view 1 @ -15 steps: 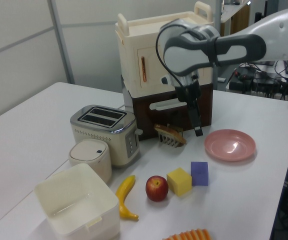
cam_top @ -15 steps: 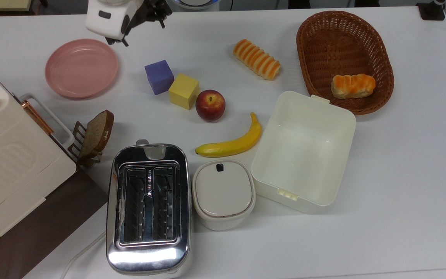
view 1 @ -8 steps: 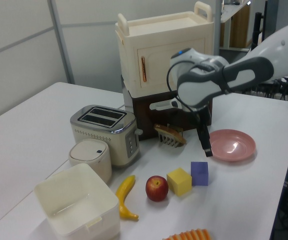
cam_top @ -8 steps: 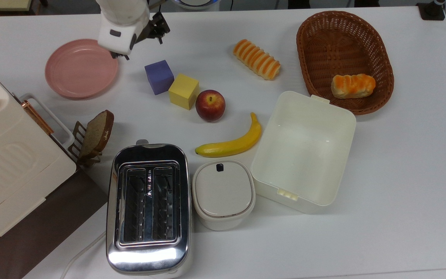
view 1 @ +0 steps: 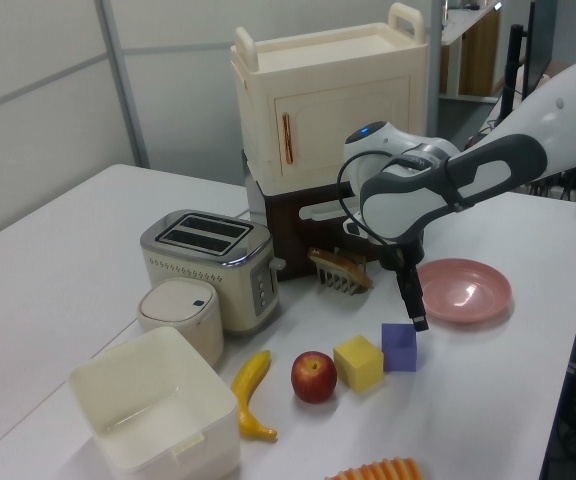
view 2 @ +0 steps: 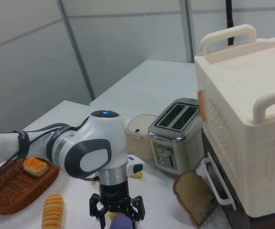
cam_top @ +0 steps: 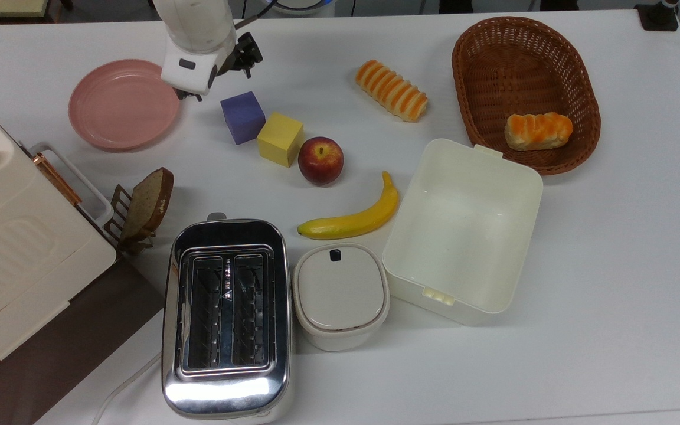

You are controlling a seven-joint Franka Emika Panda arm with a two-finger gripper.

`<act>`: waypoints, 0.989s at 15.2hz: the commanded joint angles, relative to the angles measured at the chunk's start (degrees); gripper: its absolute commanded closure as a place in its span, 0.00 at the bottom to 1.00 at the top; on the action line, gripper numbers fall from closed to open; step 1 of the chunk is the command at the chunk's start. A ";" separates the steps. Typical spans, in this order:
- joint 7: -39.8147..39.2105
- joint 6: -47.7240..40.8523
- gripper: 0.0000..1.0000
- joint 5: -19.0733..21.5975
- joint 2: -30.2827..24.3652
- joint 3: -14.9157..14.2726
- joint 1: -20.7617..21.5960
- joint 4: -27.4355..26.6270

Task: Put the purple cube on a plate
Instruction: 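Close the gripper on the purple cube, then lift the purple cube and carry it over the pink plate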

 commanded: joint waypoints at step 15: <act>4.68 1.52 0.90 -4.54 -0.90 -0.66 2.06 0.76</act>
